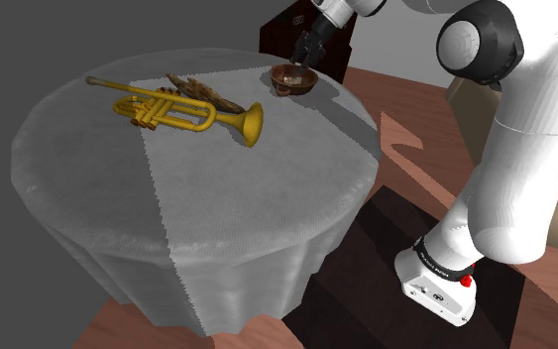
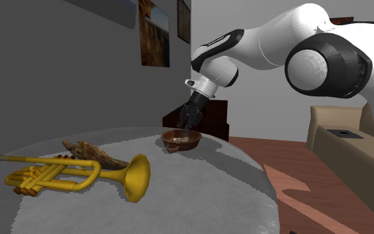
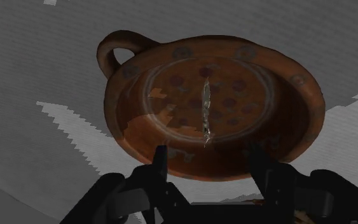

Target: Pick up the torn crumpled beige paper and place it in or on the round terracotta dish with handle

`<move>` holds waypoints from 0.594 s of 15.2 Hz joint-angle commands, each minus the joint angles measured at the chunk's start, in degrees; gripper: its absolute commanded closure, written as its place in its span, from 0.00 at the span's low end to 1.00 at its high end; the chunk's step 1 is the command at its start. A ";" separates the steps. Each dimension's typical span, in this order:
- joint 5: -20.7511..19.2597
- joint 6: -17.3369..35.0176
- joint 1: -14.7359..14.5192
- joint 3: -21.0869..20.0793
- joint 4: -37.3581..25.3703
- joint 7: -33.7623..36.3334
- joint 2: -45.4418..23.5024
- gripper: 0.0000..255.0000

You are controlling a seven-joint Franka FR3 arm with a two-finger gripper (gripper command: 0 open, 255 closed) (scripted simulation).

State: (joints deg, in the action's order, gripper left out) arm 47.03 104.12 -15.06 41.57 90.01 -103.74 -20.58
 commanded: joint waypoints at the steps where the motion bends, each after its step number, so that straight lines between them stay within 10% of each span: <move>1: 0.00 0.00 0.00 0.00 0.00 0.00 0.00 0.00; 9: -1.56 -5.65 2.07 1.29 -4.19 1.16 1.38 0.00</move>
State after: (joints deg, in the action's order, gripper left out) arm 45.65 99.30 -13.33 42.69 86.40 -102.67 -19.34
